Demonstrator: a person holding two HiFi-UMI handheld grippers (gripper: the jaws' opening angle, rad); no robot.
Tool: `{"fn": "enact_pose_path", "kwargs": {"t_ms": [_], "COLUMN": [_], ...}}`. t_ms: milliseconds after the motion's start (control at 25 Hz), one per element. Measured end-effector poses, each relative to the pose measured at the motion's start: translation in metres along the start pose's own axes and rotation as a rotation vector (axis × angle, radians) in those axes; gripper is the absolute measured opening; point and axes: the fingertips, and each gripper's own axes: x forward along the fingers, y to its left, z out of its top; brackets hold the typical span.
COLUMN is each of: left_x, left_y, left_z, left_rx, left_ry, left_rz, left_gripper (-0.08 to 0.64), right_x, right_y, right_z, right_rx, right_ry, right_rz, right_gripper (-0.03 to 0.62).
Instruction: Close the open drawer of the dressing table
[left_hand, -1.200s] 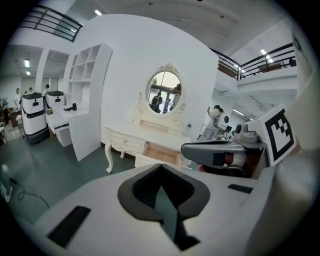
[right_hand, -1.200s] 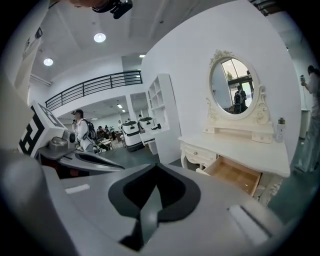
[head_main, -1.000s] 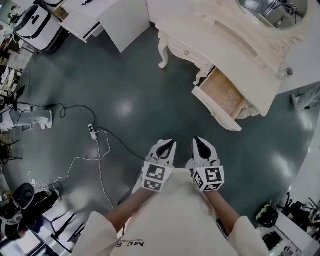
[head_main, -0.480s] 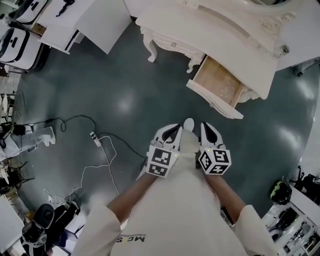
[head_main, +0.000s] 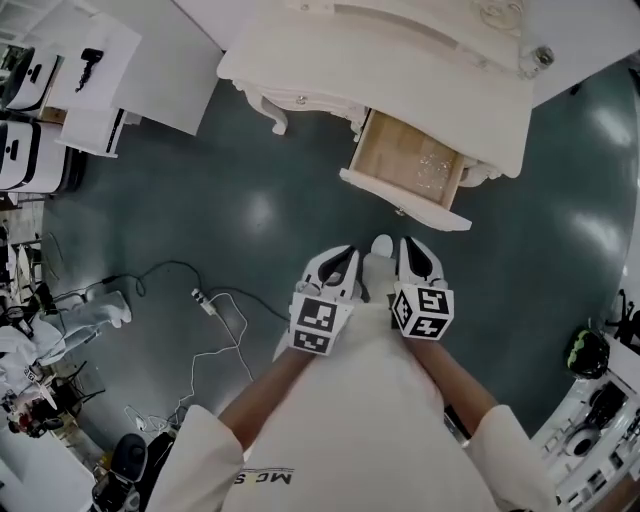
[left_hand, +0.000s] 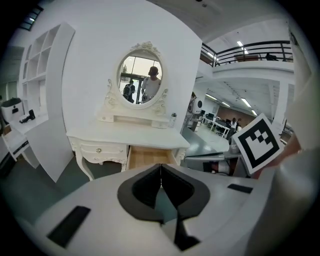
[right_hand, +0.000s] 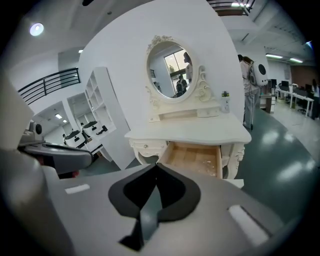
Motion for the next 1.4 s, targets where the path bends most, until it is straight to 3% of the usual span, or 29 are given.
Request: {"fn": "enact_pose_path", "kwargs": {"t_ms": [320,520,880,1400], "left_x": [0.061,0.099,0.143,0.190], "left_y": [-0.012,-0.008,-0.002,-0.002], "left_z": [-0.012,-0.022,-0.048,-0.074], "left_rx": [0.054,0.053,0.049,0.026], "left_ry": [0.119,0.161,0.199,0.231], "left_rz": [-0.059,-0.092,-0.098,-0.074], "left_gripper": [0.009,0.009,0.009,0.009], "right_x": [0.022,0.033,0.046,0.073], "right_y": [-0.024,-0.057,-0.087,-0.118], "right_z": [-0.013,-0.027,-0.057,-0.082], "right_rx": [0.061,0.185,0.193,0.216], "right_ry": [0.041,0.063,0.089,0.149], "right_rz": [-0.024,-0.129,-0.228,-0.250], "right_gripper": [0.002,0.002,0.002,0.003]}}
